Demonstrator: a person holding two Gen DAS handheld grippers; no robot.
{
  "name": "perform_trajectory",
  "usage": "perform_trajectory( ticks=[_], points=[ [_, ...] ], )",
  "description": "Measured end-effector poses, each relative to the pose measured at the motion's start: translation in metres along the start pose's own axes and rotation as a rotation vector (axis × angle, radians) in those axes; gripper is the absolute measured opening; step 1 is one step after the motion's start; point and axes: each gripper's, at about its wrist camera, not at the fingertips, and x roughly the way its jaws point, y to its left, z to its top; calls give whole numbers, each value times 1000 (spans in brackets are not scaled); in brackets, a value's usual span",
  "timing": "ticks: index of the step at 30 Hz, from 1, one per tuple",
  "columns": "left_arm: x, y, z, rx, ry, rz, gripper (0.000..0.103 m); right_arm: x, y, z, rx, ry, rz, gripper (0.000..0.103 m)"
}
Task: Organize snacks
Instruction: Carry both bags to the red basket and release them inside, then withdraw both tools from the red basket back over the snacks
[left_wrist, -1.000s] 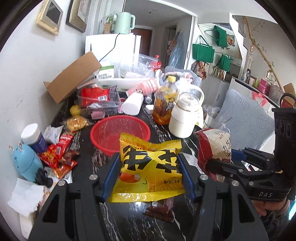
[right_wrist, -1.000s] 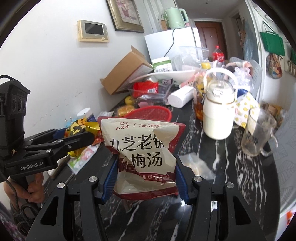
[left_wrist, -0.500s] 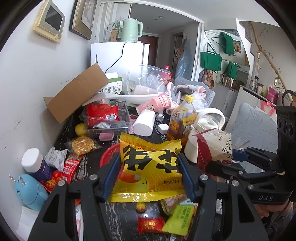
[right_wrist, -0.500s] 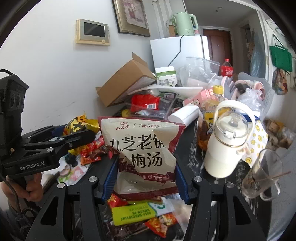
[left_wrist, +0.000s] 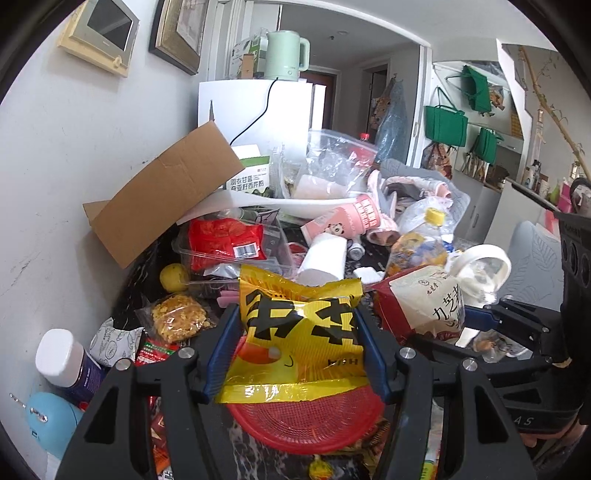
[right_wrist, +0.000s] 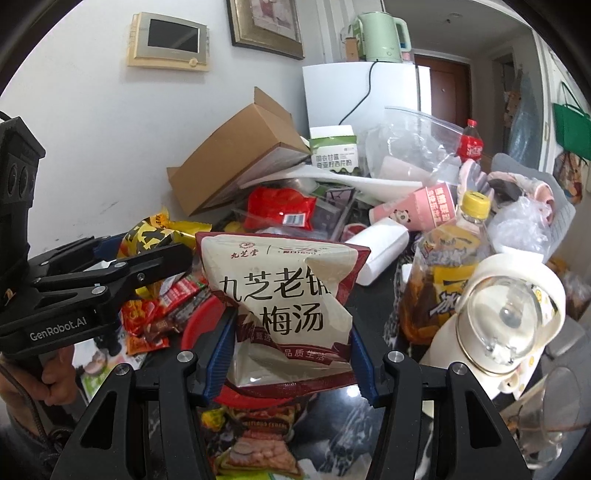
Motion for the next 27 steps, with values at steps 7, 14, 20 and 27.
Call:
perform_trajectory(
  ticks=[7,14,20,27],
  points=[
    [39,13,-6,14,67,48,60,44,3,8,-14,54,17,56],
    [58,19,-14,16,101,64,60,66,2,5,-11,95,29,57],
    [66,19,-11,33,141,106,69,69,2,8,-33,100,2,71],
    [60,17,-9,31,133,136,83,63,-3,9,-34,102,-30,81]
  ],
)
